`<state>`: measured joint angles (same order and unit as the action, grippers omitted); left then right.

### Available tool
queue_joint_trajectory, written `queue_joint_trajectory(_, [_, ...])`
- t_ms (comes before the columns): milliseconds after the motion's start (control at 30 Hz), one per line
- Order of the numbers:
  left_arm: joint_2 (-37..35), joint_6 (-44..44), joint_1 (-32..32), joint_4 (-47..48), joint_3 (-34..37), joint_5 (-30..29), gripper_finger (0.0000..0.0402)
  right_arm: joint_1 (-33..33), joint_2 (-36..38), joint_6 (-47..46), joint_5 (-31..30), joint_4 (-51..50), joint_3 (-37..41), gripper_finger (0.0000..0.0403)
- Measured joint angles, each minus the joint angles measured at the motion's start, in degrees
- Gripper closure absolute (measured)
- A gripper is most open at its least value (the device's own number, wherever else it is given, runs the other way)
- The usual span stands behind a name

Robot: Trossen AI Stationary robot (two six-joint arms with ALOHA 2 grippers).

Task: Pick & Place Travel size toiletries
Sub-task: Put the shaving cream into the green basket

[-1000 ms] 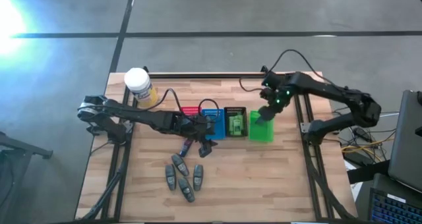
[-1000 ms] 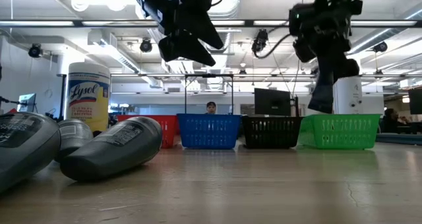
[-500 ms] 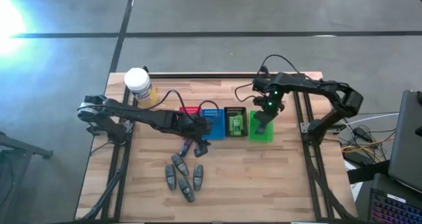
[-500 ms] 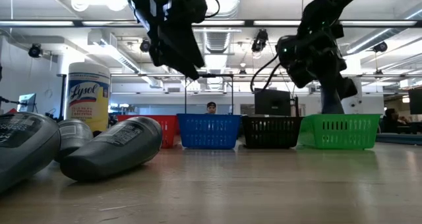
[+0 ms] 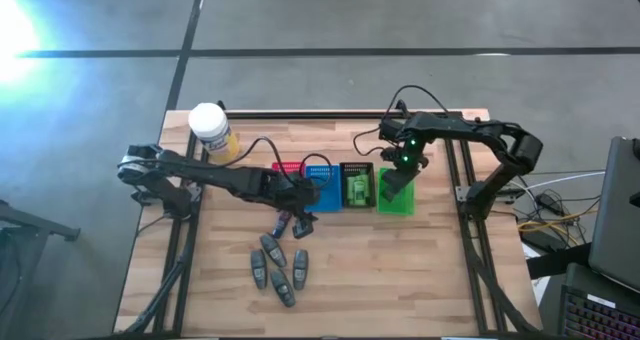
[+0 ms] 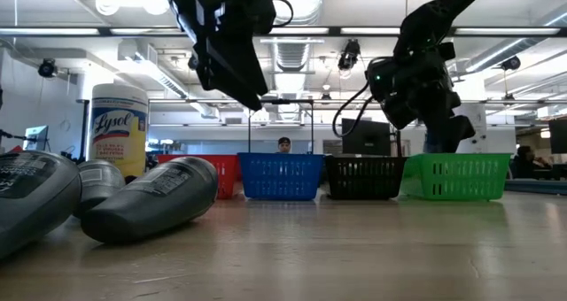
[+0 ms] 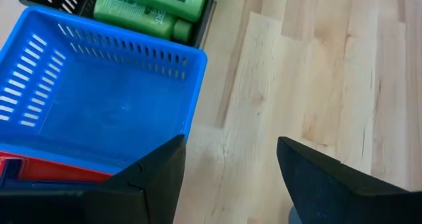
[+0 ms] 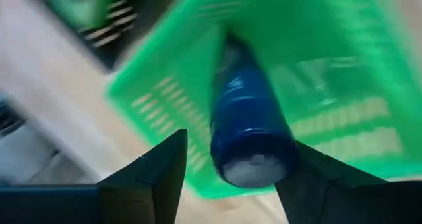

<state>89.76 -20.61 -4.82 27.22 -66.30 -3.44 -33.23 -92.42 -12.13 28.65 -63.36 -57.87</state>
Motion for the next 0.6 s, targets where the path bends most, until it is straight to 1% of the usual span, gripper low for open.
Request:
queue_joint_trajectory(67, [0.0, -0.3, 0.0, 0.6, 0.0, 0.0, 0.0159, 0.0, 0.3, -1.0, -4.3, 0.1, 0.0, 0.0198])
queue_joint_trajectory(133, [0.0, -0.3, -0.1, 1.1, 0.0, 0.0, 0.0158, 0.0, 1.1, -1.6, -7.3, 0.1, 0.0, 0.0196])
queue_joint_trajectory(367, [0.0, -0.4, -0.3, 1.9, 0.0, 0.0, 0.0158, 0.4, 6.2, -1.8, -12.8, 1.9, 0.0, 0.0202])
queue_joint_trajectory(500, [0.0, -0.4, -0.3, 1.9, 0.0, 0.0, 0.0159, 1.7, 9.5, -2.5, -19.8, 2.6, 0.0, 0.0197])
queue_joint_trajectory(600, [-0.6, -0.4, -0.3, 3.3, 0.0, 0.0, 0.0158, 4.0, 12.6, -2.5, -23.0, 4.4, 0.0, 0.0193])
